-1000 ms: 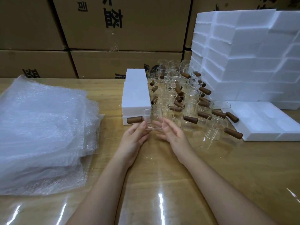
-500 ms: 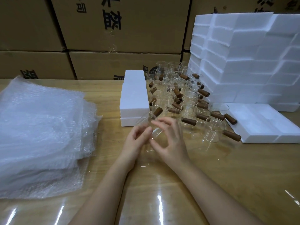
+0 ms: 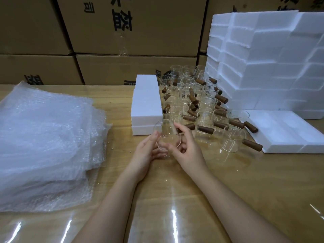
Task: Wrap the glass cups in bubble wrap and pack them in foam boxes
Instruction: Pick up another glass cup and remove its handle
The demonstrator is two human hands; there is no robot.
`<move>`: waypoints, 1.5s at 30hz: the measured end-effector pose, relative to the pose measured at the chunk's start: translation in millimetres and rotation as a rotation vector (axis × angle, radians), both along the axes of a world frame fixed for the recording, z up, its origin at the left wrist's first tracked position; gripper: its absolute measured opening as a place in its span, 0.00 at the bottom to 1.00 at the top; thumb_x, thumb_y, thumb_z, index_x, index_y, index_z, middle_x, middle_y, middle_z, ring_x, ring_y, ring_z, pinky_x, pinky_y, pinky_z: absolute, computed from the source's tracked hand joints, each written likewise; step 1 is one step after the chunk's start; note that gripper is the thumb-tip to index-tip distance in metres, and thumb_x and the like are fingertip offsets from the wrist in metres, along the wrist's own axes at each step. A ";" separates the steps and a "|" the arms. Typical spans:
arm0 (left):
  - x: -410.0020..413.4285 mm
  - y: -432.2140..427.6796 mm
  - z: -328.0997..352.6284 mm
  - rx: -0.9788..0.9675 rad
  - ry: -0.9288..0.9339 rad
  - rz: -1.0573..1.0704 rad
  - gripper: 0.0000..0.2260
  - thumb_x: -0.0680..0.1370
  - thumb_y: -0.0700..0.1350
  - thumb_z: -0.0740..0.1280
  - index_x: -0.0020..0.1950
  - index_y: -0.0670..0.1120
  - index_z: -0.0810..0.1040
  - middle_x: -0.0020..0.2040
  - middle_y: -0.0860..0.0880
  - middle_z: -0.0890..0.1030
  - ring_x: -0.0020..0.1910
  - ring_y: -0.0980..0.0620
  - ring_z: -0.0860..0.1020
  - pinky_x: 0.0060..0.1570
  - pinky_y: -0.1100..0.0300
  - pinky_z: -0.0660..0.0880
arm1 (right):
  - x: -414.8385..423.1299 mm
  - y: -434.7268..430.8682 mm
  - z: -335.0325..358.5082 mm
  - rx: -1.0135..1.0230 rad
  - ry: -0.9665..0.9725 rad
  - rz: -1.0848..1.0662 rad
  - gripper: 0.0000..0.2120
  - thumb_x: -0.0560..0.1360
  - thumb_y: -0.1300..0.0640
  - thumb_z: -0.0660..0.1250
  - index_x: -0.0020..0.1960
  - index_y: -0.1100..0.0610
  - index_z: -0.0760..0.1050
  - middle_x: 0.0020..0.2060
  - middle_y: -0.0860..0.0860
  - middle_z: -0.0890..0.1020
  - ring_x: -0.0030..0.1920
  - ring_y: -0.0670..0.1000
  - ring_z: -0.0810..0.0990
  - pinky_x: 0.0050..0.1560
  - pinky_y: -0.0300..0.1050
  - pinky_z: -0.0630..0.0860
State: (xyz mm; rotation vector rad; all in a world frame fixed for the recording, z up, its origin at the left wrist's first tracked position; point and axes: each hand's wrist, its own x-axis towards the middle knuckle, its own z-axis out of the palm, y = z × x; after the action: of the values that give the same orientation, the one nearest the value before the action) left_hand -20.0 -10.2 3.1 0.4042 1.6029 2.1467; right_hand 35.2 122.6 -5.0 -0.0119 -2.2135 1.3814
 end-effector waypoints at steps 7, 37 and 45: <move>-3.9 -1.4 -3.2 -0.016 0.057 -0.023 0.29 0.73 0.63 0.59 0.70 0.49 0.69 0.57 0.41 0.80 0.41 0.46 0.83 0.40 0.59 0.79 | 2.0 -0.9 4.5 0.198 -0.025 -0.012 0.27 0.73 0.32 0.57 0.69 0.25 0.51 0.32 0.56 0.77 0.26 0.43 0.67 0.31 0.46 0.69; 6.5 5.6 7.8 -0.052 -0.077 0.041 0.29 0.74 0.59 0.67 0.66 0.41 0.68 0.56 0.42 0.75 0.43 0.51 0.80 0.43 0.54 0.80 | 3.2 -7.6 3.6 0.689 -0.092 -0.074 0.37 0.78 0.40 0.55 0.77 0.48 0.37 0.47 0.53 0.84 0.45 0.60 0.82 0.38 0.48 0.69; -3.7 -5.3 9.4 0.073 -0.235 -0.055 0.31 0.77 0.59 0.60 0.66 0.34 0.70 0.49 0.38 0.82 0.42 0.46 0.83 0.38 0.55 0.80 | 13.4 -6.0 12.7 0.535 0.234 0.013 0.21 0.76 0.61 0.63 0.69 0.59 0.70 0.47 0.55 0.84 0.43 0.55 0.82 0.43 0.46 0.77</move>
State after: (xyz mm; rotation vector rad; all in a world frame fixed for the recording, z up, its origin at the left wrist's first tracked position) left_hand -23.6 -15.5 12.5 0.2067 1.3726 2.1270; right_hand 48.6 116.6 7.7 0.3360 -2.3067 0.7158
